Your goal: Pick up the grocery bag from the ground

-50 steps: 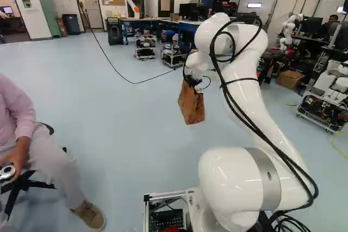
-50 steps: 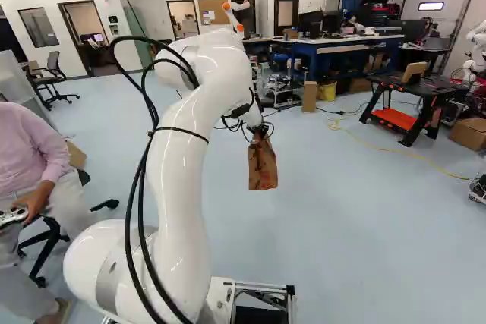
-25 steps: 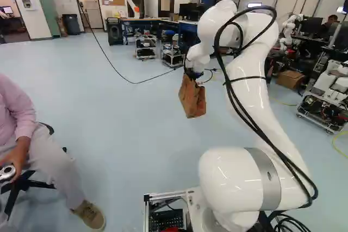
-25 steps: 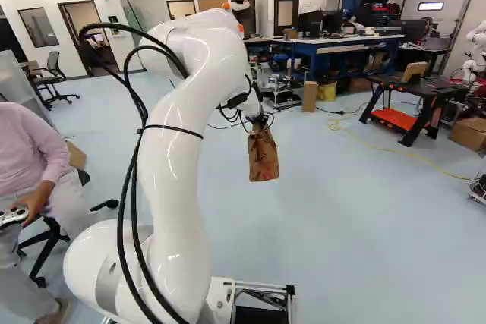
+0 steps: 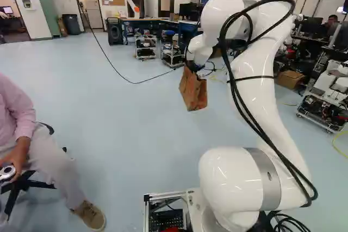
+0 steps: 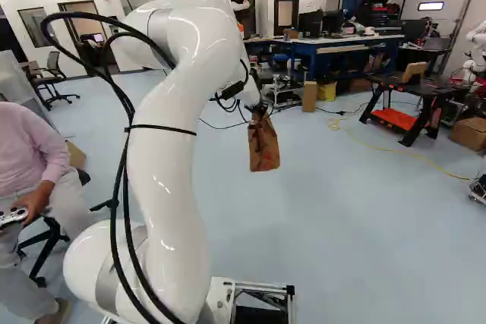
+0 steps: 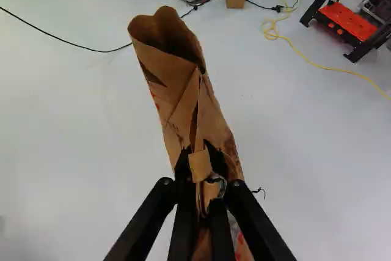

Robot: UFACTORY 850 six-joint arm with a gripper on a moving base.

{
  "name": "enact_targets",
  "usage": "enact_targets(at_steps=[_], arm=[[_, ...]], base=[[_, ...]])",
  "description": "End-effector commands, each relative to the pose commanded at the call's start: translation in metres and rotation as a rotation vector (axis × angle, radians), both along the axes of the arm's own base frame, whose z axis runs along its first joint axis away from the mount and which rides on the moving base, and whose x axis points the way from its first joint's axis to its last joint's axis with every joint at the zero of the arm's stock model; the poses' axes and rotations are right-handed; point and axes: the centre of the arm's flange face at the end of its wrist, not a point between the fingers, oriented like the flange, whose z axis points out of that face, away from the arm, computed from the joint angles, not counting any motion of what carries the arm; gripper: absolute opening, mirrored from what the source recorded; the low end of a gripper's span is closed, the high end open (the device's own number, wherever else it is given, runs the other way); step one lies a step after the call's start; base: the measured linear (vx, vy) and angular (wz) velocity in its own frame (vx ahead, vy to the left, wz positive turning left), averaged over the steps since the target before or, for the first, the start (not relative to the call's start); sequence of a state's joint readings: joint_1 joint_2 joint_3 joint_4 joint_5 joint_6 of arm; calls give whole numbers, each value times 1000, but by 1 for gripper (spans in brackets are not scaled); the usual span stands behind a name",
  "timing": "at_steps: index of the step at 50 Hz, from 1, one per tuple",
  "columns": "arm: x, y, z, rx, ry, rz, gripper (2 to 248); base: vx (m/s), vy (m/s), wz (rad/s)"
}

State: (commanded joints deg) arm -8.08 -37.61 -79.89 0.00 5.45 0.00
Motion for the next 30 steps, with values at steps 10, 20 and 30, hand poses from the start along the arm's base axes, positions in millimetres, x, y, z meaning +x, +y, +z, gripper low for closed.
enact_targets(at_steps=[10, 20, 30], arm=[[-4, 1, 24, -4, -31, 0, 24], [-9, 1, 48, -9, -63, 0, 24], [-10, 1, 56, -11, -74, 0, 24]], base=[[0, 0, 0], [0, 0, 0], [0, 0, 0]])
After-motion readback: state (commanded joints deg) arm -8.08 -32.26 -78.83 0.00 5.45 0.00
